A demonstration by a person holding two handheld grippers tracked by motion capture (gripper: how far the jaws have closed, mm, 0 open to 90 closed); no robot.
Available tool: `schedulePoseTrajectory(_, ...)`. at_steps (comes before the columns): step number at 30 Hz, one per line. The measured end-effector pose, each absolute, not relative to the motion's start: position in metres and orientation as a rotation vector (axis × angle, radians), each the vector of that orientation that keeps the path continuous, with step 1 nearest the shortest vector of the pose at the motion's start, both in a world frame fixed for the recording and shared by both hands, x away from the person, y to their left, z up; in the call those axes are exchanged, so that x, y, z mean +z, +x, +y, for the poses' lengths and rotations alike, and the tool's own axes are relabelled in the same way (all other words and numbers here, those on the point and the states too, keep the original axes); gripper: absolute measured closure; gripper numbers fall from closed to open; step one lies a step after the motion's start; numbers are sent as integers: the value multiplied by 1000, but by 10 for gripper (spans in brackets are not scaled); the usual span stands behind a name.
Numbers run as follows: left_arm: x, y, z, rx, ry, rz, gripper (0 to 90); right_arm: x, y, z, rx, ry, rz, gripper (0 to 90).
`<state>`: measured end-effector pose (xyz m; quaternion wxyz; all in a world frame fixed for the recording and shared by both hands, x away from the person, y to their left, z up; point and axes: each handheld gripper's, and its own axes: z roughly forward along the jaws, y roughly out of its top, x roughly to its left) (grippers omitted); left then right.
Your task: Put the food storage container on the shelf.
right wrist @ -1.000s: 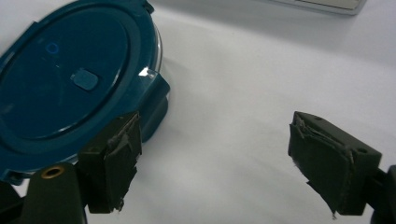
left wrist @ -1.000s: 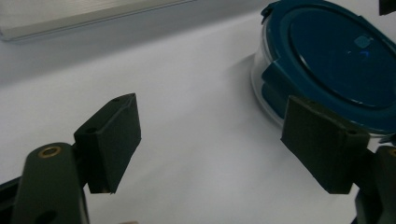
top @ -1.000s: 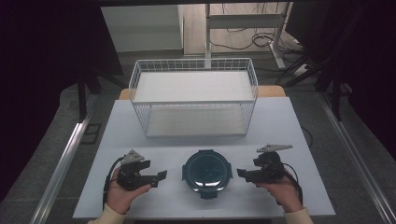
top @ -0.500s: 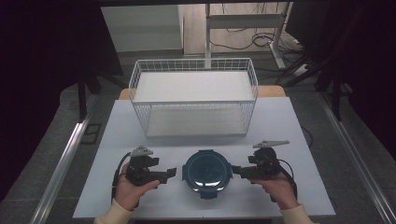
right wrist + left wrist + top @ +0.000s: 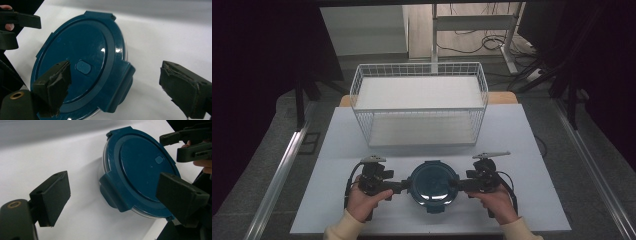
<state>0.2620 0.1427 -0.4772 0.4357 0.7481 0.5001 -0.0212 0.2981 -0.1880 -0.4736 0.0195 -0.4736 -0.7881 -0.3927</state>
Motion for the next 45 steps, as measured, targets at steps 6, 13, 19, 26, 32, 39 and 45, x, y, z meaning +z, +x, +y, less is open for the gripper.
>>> schedulePoseTrajectory(6, -490, 267, 135, -150, 1849, 1259, 120, -478, 296, -183, -1220, -1466, -2396, 96)
schedulePoseTrajectory(13, -498, 272, 126, -226, 1837, 1263, 122, -488, 296, -179, -1193, -1489, -2323, 86)
schedulePoseTrajectory(19, -508, 277, 123, -337, 1805, 1275, 125, -496, 295, -173, -1166, -1493, -2259, 83)
schedulePoseTrajectory(26, -516, 280, 119, -403, 1791, 1281, 142, -502, 296, -168, -1144, -1498, -2215, 89)
schedulePoseTrajectory(32, -524, 281, 117, -511, 1742, 1298, 188, -504, 296, -170, -1153, -1529, -2152, 132)
schedulePoseTrajectory(39, -520, 278, 118, -478, 1725, 1324, 247, -504, 297, -173, -1153, -1536, -2125, 174)
schedulePoseTrajectory(45, -519, 277, 120, -486, 1711, 1345, 269, -502, 297, -182, -1182, -1573, -2042, 283)
